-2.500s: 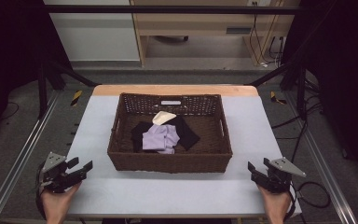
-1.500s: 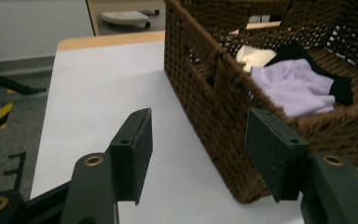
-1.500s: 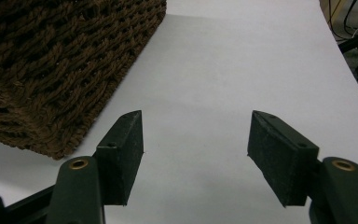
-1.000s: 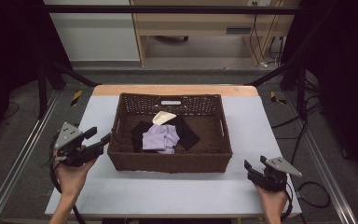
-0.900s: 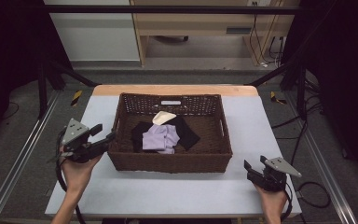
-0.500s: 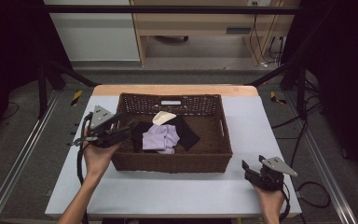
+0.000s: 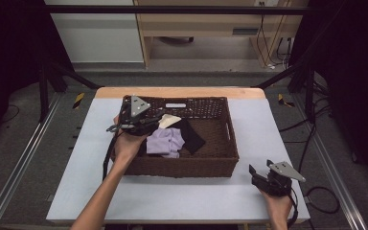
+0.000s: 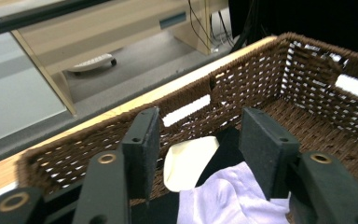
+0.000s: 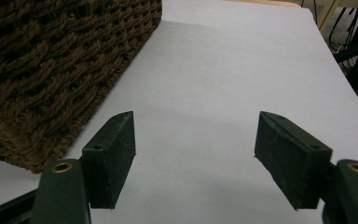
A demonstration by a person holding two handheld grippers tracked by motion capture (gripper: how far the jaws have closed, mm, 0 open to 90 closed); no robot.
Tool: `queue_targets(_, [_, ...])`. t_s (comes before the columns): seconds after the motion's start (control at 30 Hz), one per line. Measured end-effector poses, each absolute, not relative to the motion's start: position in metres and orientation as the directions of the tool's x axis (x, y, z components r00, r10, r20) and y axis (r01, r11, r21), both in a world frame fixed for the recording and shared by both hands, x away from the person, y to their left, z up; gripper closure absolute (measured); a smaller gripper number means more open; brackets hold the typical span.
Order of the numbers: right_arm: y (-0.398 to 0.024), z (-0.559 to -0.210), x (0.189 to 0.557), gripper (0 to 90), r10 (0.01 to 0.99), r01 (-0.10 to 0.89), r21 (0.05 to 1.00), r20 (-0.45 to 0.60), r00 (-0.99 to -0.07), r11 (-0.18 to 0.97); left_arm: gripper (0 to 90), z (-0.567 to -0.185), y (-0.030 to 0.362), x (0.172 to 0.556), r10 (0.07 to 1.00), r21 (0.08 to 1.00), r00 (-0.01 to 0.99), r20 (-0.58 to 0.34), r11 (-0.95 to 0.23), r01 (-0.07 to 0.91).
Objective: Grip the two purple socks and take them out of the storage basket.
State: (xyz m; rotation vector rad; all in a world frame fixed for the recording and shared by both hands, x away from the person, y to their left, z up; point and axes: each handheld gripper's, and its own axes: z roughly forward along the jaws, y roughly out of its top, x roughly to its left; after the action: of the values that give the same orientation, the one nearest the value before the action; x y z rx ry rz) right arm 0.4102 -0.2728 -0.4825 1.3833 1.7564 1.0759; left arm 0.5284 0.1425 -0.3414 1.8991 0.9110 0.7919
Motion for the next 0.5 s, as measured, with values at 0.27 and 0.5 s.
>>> queue_targets(0.27, [-0.273, -0.483, 0.41, 28.9, 0.972, 0.44, 0.891, -0.004, -0.234, 0.109, 48.2, -0.37, 0.125, 0.554, 0.827, 0.85, 0.549, 0.121, -0.372, 0.373])
queue_targets(0.5, [-0.273, -0.483, 0.41, 29.0, 0.973, 0.444, 0.889, -0.002, -0.232, 0.108, 48.6, -0.387, 0.12, 0.56, 0.811, 0.795, 0.569, 0.136, -0.432, 0.427])
